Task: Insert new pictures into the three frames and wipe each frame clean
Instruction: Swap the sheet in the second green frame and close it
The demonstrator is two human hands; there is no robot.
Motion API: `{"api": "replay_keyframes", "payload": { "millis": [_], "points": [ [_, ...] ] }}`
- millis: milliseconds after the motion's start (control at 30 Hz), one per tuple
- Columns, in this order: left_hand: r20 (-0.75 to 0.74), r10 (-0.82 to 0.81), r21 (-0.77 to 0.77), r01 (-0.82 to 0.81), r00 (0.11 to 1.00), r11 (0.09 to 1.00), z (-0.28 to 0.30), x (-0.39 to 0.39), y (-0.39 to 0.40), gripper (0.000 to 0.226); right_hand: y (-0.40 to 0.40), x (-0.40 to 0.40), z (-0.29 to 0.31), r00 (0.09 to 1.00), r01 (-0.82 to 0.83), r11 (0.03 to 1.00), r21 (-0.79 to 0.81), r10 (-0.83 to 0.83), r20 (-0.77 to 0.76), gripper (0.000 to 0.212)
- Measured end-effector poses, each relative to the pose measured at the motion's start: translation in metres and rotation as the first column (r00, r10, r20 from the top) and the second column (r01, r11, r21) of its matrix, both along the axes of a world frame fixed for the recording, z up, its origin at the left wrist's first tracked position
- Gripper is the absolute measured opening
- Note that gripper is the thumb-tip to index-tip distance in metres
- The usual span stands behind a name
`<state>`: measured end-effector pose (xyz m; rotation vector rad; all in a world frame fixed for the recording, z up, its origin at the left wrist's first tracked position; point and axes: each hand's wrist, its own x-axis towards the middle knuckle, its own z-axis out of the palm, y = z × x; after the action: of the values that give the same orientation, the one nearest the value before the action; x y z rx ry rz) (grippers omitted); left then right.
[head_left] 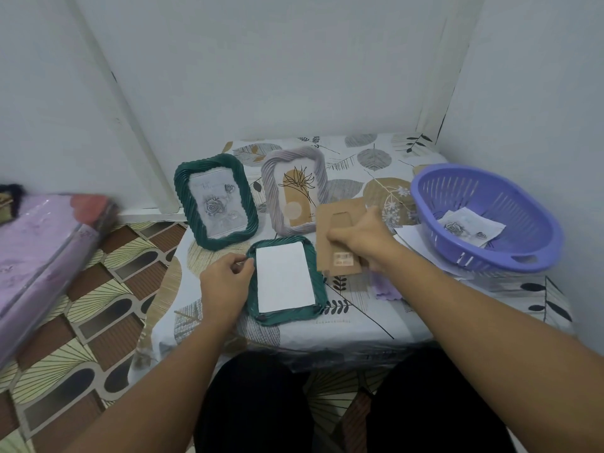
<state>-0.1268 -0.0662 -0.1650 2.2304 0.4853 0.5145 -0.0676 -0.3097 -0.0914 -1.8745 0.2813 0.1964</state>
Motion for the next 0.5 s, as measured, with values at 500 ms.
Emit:
{"api": "replay_keyframes", "payload": {
  "millis": [500],
  "points": [
    [-0.061, -0.372, -0.508, 0.292, 0.926, 0.810, 0.054, -0.009, 0.002, 0.023, 0.064, -0.025, -0.004, 0.975, -0.212, 0.941, 0.264, 0.222, -0.006, 0.069]
  ]
}}
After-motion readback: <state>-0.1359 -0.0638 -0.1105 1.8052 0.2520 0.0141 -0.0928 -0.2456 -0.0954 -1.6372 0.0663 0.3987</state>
